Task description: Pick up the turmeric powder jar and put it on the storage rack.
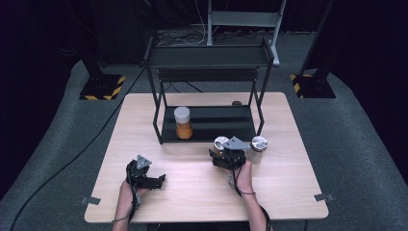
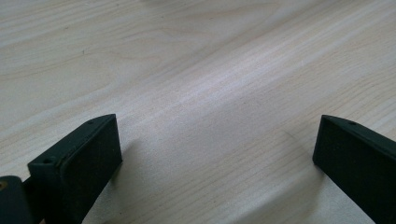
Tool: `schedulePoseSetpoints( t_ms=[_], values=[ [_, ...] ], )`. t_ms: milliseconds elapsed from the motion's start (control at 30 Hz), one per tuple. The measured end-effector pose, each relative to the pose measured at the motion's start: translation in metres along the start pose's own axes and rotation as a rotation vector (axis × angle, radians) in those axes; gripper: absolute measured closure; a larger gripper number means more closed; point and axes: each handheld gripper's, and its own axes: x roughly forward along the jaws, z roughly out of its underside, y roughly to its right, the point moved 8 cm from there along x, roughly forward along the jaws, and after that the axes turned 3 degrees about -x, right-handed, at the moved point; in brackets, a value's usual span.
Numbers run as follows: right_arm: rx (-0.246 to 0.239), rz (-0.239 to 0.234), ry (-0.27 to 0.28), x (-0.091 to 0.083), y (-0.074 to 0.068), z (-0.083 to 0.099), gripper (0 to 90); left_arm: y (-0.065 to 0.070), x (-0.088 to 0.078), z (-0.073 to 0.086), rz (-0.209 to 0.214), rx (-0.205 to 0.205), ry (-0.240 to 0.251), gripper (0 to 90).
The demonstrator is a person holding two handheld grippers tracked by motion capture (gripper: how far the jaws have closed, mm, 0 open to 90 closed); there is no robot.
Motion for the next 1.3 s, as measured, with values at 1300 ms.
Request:
schedulePoseSetpoints(
  t_ms=[1300],
  values=[
    [-0.001,0.014,-0.006,0.015,0.01,-0.015,30.7,0.0,0.0,0.0,0.001,0.0,0.001,0.8]
  ],
)
